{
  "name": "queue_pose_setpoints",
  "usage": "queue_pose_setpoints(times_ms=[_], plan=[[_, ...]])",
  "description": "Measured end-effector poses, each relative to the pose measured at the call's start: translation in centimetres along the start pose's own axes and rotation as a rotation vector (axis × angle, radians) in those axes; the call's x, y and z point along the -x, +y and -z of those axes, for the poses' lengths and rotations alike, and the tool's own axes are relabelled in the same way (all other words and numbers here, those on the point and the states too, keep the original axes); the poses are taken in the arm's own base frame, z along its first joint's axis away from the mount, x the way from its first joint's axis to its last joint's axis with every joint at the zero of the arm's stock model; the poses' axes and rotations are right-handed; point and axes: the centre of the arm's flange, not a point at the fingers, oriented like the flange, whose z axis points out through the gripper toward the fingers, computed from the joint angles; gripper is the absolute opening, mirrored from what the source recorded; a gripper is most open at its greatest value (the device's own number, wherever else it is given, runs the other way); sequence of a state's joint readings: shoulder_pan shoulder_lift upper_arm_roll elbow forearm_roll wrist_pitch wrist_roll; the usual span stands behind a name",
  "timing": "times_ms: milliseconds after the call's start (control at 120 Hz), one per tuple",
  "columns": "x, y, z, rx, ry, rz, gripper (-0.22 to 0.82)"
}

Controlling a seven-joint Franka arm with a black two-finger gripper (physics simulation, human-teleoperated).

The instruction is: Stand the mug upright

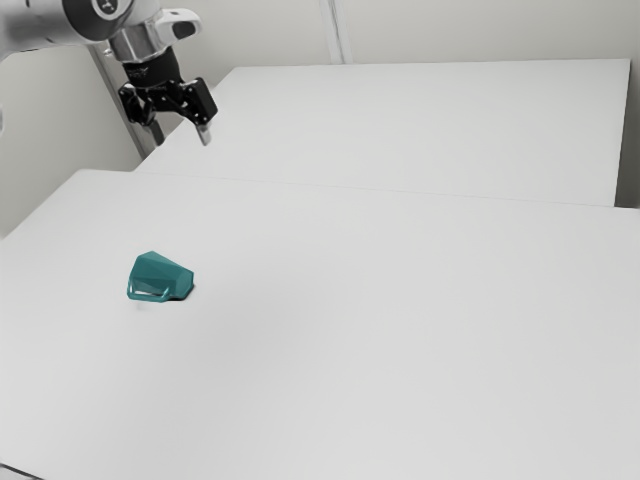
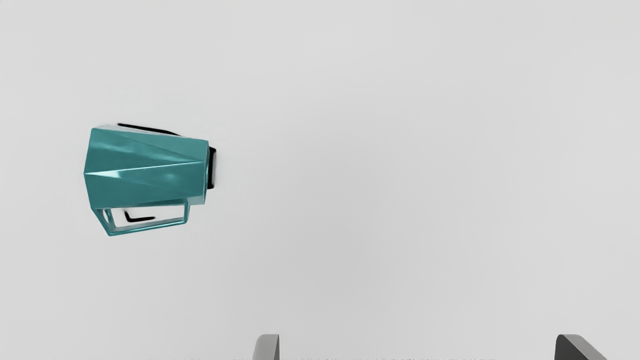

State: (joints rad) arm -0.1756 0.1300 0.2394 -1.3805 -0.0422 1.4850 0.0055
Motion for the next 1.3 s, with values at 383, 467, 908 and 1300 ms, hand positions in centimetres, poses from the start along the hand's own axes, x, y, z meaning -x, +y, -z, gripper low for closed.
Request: queue_pose_setpoints(times_ms=[383, 467, 908, 1300], plan=[[0.4, -10.4, -1.4, 0.096, -0.044, 0.192, 0.60], [1.0, -14.6, -2.2, 0.167, -0.054, 0.259, 0.60], [4.7, -31.9, -11.0, 0.584, -0.138, 0.495, 0.60], [3.2, -37.8, -19.2, 0.784, -0.130, 0.416, 0.60]])
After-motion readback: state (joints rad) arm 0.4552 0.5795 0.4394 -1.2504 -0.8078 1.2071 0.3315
